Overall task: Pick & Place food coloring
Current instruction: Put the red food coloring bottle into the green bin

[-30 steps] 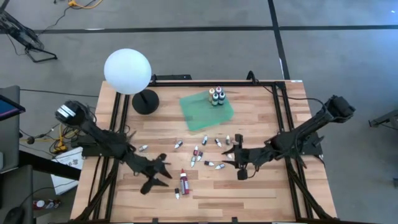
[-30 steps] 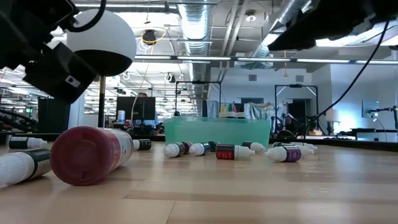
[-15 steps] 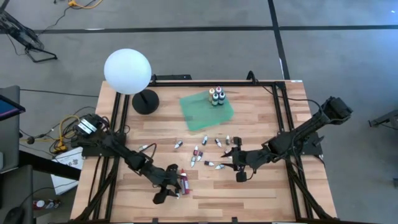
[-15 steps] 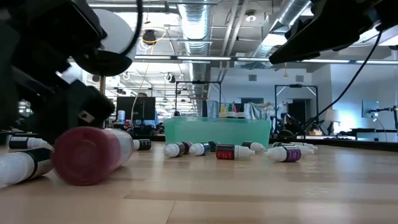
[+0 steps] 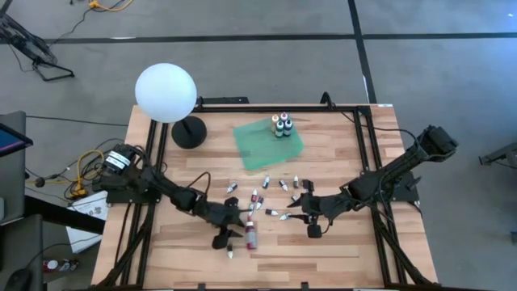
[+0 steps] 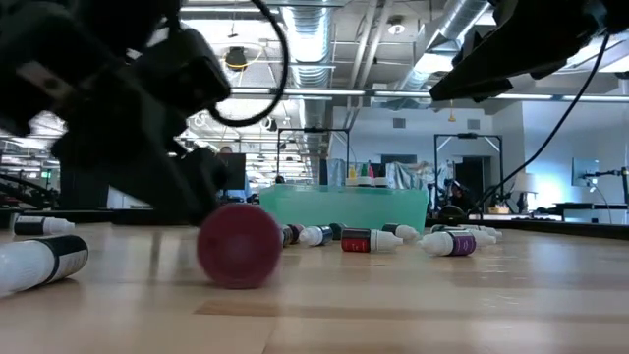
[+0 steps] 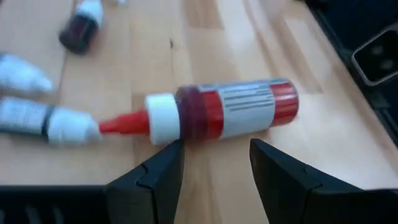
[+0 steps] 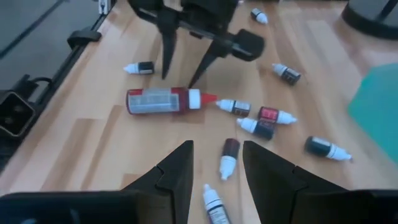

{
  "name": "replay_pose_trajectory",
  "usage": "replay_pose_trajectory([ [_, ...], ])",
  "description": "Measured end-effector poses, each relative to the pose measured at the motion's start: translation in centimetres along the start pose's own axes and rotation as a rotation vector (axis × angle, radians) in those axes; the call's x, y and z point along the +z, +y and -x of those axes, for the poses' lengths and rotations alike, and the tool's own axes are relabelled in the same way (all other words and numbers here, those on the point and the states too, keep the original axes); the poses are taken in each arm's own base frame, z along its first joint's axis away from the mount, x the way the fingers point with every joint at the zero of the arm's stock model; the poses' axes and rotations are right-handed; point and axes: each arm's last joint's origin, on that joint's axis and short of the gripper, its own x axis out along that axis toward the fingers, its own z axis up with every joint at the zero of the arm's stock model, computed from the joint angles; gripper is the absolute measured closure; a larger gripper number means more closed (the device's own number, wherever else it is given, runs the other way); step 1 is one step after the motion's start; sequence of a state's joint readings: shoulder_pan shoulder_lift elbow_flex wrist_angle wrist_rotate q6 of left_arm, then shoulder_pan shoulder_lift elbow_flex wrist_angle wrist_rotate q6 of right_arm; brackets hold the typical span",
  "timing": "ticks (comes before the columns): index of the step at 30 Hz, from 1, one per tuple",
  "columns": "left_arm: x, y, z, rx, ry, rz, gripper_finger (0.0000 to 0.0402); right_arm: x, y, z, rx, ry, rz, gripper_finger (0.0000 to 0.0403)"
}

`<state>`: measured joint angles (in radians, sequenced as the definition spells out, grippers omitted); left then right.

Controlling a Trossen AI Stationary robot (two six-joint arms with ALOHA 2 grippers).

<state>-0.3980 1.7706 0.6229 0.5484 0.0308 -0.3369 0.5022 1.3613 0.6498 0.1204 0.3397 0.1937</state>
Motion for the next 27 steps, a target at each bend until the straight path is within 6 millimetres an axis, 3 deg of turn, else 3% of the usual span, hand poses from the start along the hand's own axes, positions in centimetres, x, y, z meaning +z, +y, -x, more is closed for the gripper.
replay_pose_trajectory([
  [9,2.0,0.3,-0.4,-0.148,0.052,-0.049,0.0225,-0.2,0.3,0.0,0.115,0.047,-0.138,0.0271],
  [13,2.3,0.0,-0.6,-0.144,0.105,-0.06,0.0225,-0.3,0.4,0.0,0.125,0.062,-0.171,0.0271],
  [27,4.2,-0.5,-0.8,-0.121,0.042,-0.125,0.0225,-0.4,0.6,0.1,0.152,0.072,-0.19,0.0272],
])
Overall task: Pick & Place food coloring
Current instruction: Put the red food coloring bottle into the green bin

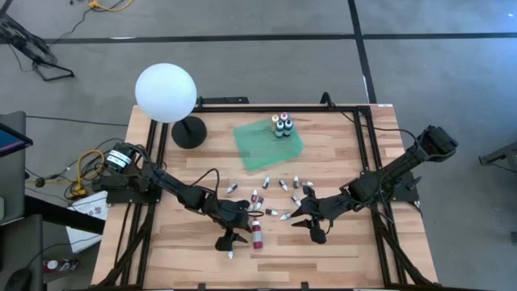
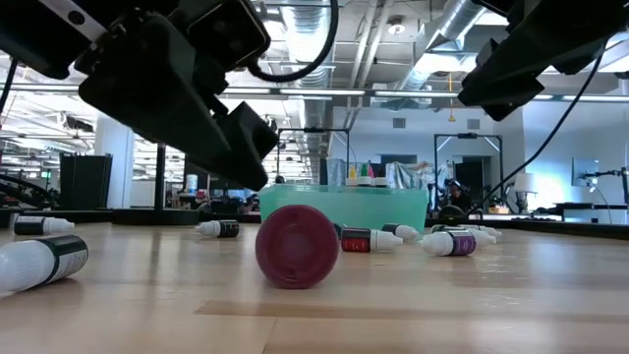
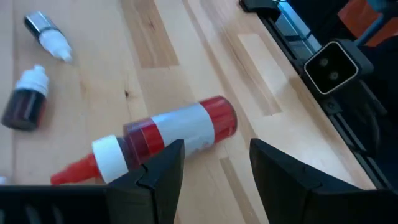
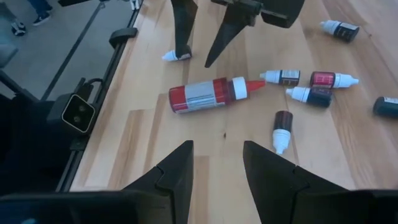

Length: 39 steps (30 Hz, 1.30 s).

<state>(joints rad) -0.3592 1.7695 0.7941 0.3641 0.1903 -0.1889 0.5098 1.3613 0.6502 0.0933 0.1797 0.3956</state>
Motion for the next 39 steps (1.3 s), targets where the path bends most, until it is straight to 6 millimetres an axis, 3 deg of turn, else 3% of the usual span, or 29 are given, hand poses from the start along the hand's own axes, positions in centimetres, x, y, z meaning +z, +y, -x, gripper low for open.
replay_pose_trajectory([
  [3,0.3,0.1,0.0,0.046,-0.015,-0.027,0.0225,0.0,0.2,0.0,0.009,-0.007,0.0,0.0272],
  [13,-0.4,-0.3,-0.1,-0.033,0.079,-0.016,0.0234,0.1,0.3,0.0,0.028,-0.01,-0.024,0.0272],
  [16,-0.6,-0.2,-0.7,-0.047,0.059,-0.022,0.0246,0.1,0.3,0.0,0.029,-0.013,-0.023,0.0272],
  [22,-1.3,0.5,-4.0,-0.072,0.118,-0.022,0.0264,0.2,0.4,0.1,0.038,-0.024,-0.018,0.0272],
  [27,0.0,1.0,-5.5,0.003,0.092,-0.082,0.0267,0.1,0.7,0.1,0.049,-0.02,-0.009,0.0272],
  [33,1.9,2.1,-5.5,0.102,0.032,-0.127,0.0268,-0.1,1.2,0.2,0.063,-0.013,-0.023,0.0272],
  [39,2.3,2.4,-5.2,0.075,0.039,-0.147,0.0268,-0.2,1.4,0.3,0.042,-0.02,-0.057,0.0272],
])
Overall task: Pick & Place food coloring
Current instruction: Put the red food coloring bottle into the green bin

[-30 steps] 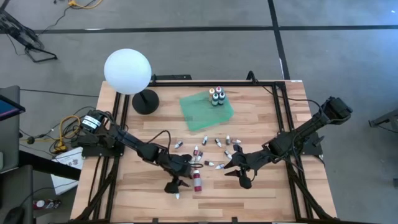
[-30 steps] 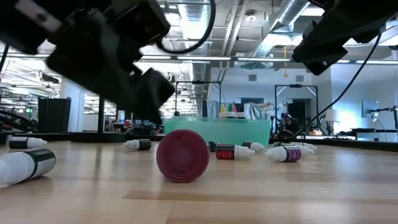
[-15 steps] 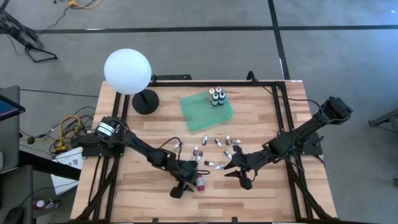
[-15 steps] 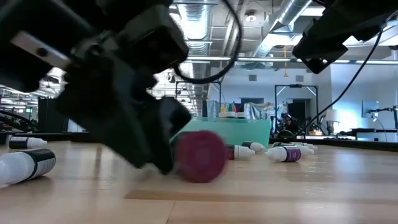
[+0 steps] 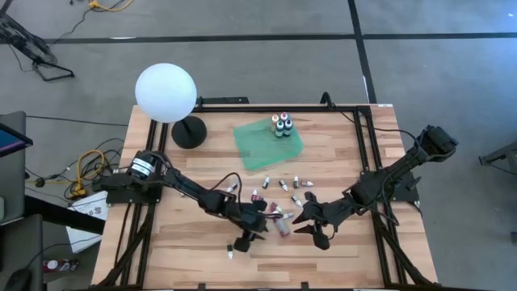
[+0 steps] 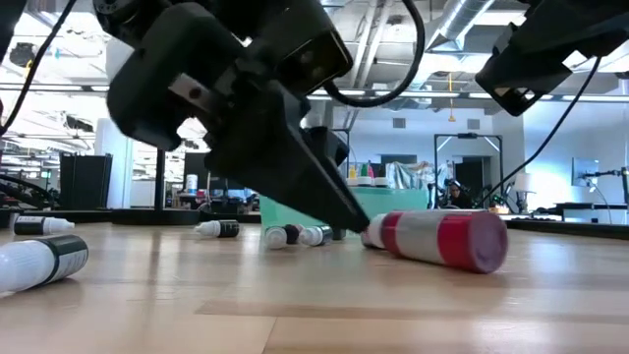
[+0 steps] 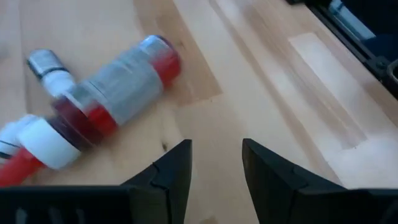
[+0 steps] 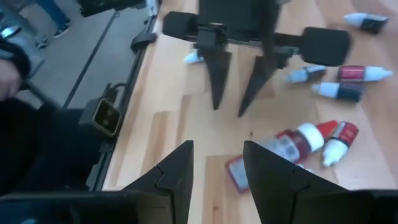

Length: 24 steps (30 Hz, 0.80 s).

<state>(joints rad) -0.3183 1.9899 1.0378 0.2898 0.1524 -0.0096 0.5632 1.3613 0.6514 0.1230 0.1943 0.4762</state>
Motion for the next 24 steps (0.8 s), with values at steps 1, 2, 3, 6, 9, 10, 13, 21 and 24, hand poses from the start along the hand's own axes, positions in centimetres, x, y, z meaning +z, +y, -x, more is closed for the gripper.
replay_pose_trajectory([
  [1,0.2,-0.1,0.2,-0.011,-0.005,-0.005,0.0268,0.0,-0.1,0.0,-0.021,-0.011,-0.014,0.0272],
  [2,0.4,-0.1,0.4,-0.017,-0.01,-0.008,0.0268,0.1,-0.2,0.0,-0.045,-0.02,-0.035,0.0272],
  [3,0.6,-0.2,0.6,-0.019,-0.01,-0.008,0.0268,0.1,-0.5,0.0,-0.069,-0.025,-0.06,0.0272],
  [6,0.9,-0.3,1.6,-0.007,0.03,-0.003,0.0268,0.3,-1.3,-0.2,-0.108,-0.026,-0.136,0.0272],
  [9,1.2,-0.4,2.9,0.046,0.078,0.001,0.0268,0.9,-1.8,-0.2,-0.137,-0.01,-0.168,0.0272],
  [10,1.4,-0.5,3.3,0.067,0.09,0.0,0.0268,1.3,-1.8,-0.4,-0.145,-0.005,-0.172,0.0272],
  [13,1.6,-0.8,4.3,0.135,0.128,-0.01,0.0268,2.7,-1.7,-1.0,-0.171,0.062,-0.164,0.0272],
  [21,1.5,-1.8,6.5,0.304,0.23,-0.02,0.0268,5.6,-1.9,-5.1,-0.351,0.419,-0.178,0.0271],
  [24,1.7,-2.3,7.4,0.363,0.249,-0.021,0.0268,6.3,-2.1,-6.7,-0.382,0.508,-0.192,0.0265],
])
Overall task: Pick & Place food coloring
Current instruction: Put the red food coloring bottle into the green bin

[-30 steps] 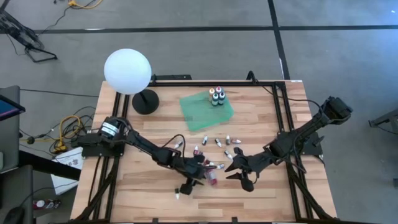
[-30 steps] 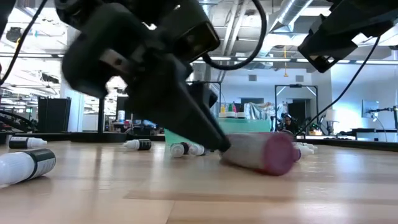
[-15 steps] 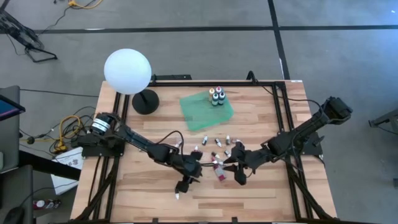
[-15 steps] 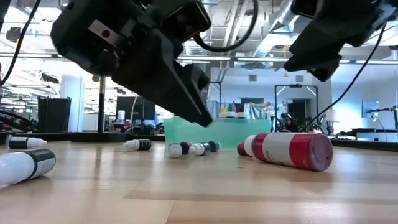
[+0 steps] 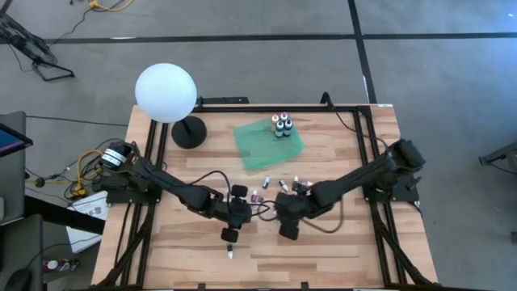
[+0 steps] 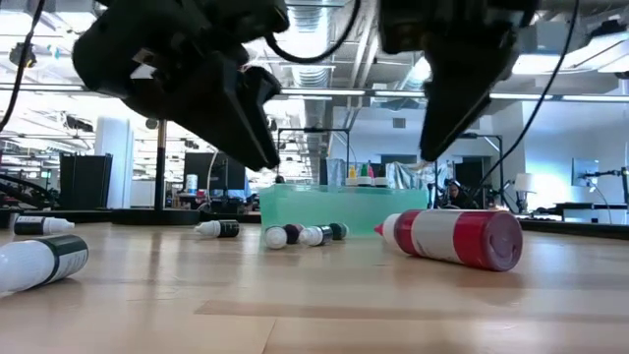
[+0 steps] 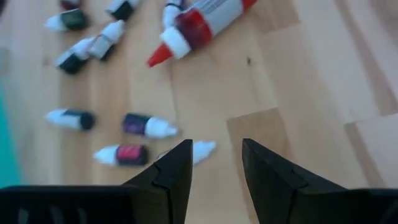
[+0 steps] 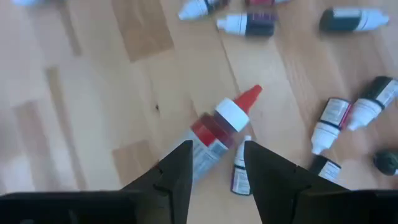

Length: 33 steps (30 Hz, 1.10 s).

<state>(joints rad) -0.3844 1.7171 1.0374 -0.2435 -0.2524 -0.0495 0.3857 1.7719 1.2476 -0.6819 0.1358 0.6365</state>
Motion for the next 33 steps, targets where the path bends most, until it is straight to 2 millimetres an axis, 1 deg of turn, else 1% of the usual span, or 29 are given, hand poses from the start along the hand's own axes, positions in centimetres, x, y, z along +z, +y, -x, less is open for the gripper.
replay_pose_trajectory([
  [4,-0.4,-0.3,1.3,0.086,0.035,0.001,0.0268,1.6,0.6,-1.0,0.015,0.099,0.001,0.0244],
  [8,-0.8,-0.7,2.4,0.169,0.066,0.006,0.0268,2.6,1.0,-1.7,0.034,0.14,0.009,0.0215],
  [10,-1.2,-0.8,3.0,0.212,0.092,0.014,0.0268,2.6,0.9,-1.8,0.046,0.164,0.004,0.0199],
  [12,-1.6,-1.0,3.6,0.256,0.119,0.027,0.0268,2.9,1.0,-1.7,0.068,0.152,-0.003,0.0182],
  [16,-2.6,-1.0,5.0,0.338,0.181,0.052,0.0268,3.0,0.7,-1.7,0.043,0.146,-0.036,0.0158],
  [18,-3.1,-1.2,5.6,0.37,0.204,0.06,0.0268,3.0,0.7,-1.7,0.042,0.14,-0.041,0.0154],
  [21,-3.7,-1.5,6.7,0.397,0.231,0.07,0.0268,3.0,0.9,-3.0,0.044,0.148,-0.042,0.0153],
  [23,-3.9,-1.8,7.3,0.412,0.23,0.076,0.0268,2.6,0.7,-3.4,0.018,0.185,-0.039,0.0153],
  [25,-4.2,-2.2,8.1,0.436,0.216,0.077,0.0268,3.0,1.1,-4.0,0.041,0.169,-0.04,0.0153],
  [27,-4.2,-2.4,8.8,0.462,0.188,0.077,0.0268,2.2,0.6,-4.1,-0.008,0.235,-0.036,0.0153],
  [29,-4.3,-2.9,9.3,0.467,0.165,0.07,0.0268,2.6,0.9,-4.5,0.019,0.2,-0.039,0.0153],
  [31,-4.4,-3.0,10.0,0.479,0.142,0.063,0.0268,2.3,0.7,-4.6,0.001,0.226,-0.037,0.0153],
  [33,-4.3,-3.2,10.2,0.484,0.119,0.062,0.0268,2.5,0.9,-4.7,0.016,0.203,-0.038,0.0153],
])
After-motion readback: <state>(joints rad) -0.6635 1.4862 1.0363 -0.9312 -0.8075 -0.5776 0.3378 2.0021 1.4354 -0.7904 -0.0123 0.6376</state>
